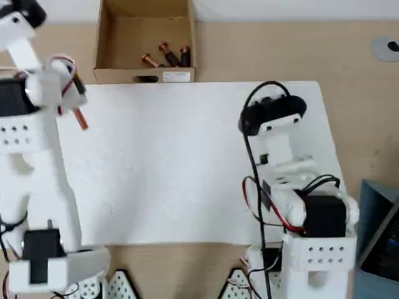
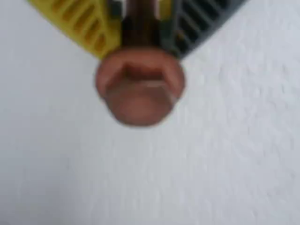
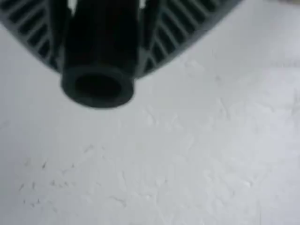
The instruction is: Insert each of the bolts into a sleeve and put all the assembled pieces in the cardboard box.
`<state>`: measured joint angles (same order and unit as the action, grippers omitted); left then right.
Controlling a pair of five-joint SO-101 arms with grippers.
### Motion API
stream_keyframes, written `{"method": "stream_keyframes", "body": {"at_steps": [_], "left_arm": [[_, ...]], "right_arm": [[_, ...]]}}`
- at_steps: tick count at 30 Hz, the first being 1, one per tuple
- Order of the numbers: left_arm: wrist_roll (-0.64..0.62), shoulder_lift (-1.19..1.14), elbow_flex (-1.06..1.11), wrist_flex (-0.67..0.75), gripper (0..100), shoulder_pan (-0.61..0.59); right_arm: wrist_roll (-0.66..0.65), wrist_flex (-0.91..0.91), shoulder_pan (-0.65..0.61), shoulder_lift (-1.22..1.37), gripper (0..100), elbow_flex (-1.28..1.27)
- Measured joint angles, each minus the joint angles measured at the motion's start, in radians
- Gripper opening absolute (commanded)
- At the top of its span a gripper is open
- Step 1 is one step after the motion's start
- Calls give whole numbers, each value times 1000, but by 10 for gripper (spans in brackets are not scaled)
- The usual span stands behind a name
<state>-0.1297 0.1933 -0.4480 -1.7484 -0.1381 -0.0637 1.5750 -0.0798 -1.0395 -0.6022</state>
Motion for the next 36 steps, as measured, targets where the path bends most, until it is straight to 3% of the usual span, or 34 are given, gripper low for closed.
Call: {"method": "stream_keyframes", "body": {"at_steps": [5,11,17,25,30,36], "left_arm": [[35,147,195,31,2,52],[97,333,479,176,2,77],[133,578,842,405,2,97],[133,914,1292,726,2,104],[133,1091,1458,778,2,104],[81,1264,1600,779,2,104]], "right_arm": [[5,-63,0,-2,10,-55],[100,-193,3,-2,9,-117],[212,-364,3,-2,9,-216],[256,-534,3,-2,9,-328],[258,-560,3,-37,9,-358],[256,-560,3,-252,9,-446]]}}
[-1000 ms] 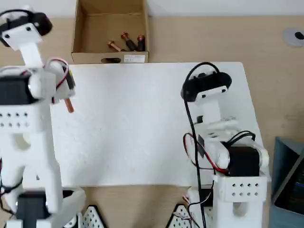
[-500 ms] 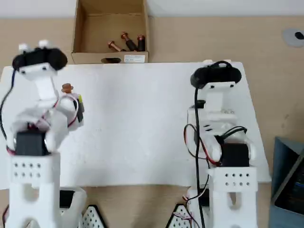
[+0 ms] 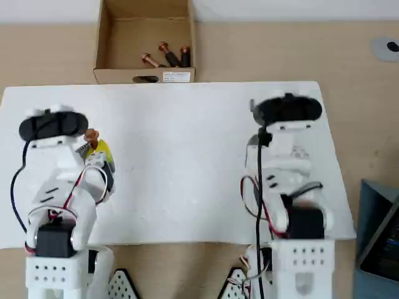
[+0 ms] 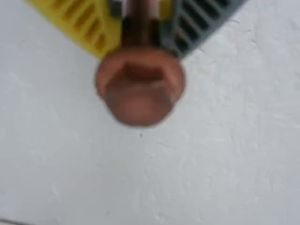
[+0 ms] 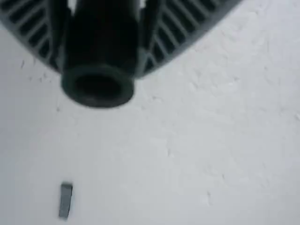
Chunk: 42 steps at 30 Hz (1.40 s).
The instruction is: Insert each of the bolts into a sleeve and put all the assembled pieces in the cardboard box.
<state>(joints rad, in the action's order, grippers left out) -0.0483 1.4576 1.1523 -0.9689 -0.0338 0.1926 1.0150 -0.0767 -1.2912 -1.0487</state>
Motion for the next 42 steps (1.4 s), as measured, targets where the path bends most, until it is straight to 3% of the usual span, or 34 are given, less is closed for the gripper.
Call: {"method": "stream_keyframes", "body": {"at_steps": [4,13,18,29,33,38,42], "left_arm": [[-49,103,66,0,2,5],[-181,339,186,0,1,155],[-292,351,187,0,1,199],[-362,351,187,238,1,221],[-362,351,187,259,1,311],[-362,351,143,259,1,462],[-362,351,97,259,1,499]], "right_arm": [[-25,0,0,-172,9,-98],[-31,0,-2,-486,9,-284],[-31,0,-35,-514,9,-327],[-31,-40,-336,-514,9,-351],[-40,-104,-419,-514,9,-396],[-141,-137,-535,-514,9,-416],[-193,-137,-598,-514,9,-417]]}}
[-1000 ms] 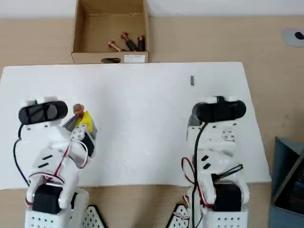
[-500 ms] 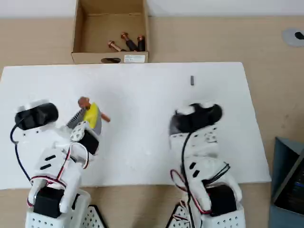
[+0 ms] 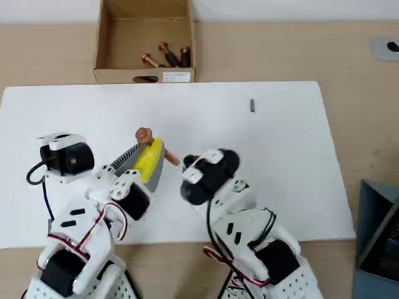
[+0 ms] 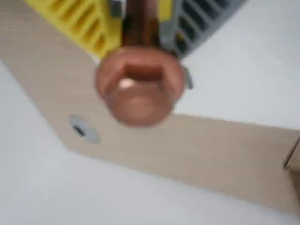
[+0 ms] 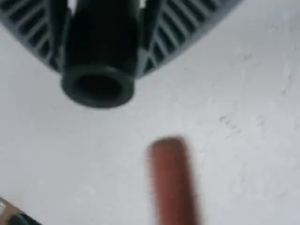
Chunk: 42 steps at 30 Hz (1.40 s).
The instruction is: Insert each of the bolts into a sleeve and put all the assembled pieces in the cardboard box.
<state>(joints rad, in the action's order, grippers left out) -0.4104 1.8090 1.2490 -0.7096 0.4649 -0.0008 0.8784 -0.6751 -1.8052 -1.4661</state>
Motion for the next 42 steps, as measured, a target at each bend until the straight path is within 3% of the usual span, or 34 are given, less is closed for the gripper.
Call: {"method": "stream_keyframes", "body": {"at_steps": [7,33,42], "left_arm": [[0,3,-8,0,1,9],[-2,11,95,9,1,21],[61,11,115,-77,1,169]], "right_arm": [[-72,0,-58,0,9,0],[-135,-41,-61,0,9,23],[-137,-40,-64,0,9,35]]}}
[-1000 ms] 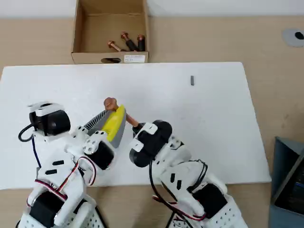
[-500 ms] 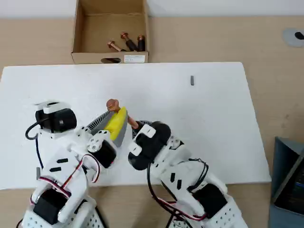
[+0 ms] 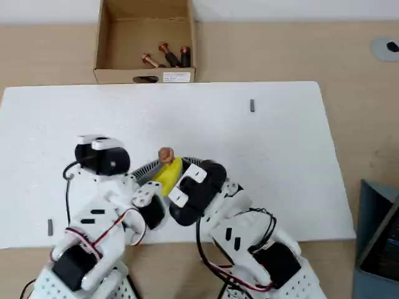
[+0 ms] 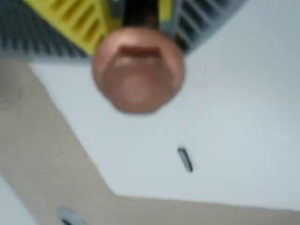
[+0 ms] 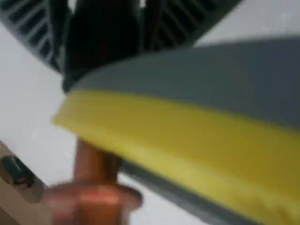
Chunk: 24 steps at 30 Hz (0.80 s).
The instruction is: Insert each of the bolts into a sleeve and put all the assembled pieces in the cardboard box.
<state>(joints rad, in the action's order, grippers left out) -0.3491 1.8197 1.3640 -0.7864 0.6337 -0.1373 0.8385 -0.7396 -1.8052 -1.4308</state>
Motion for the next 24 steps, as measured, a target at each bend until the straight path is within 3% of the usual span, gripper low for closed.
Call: {"method": "stream_keyframes", "body": {"at_steps": [9,16,24], "left_arm": [[6,3,20,-55,6,21],[5,3,20,-63,178,21],[-5,2,-6,-193,194,-8]], "right_arm": [[0,3,-3,2,9,-5],[0,3,5,3,9,-5],[0,2,-2,3,9,-5]]}}
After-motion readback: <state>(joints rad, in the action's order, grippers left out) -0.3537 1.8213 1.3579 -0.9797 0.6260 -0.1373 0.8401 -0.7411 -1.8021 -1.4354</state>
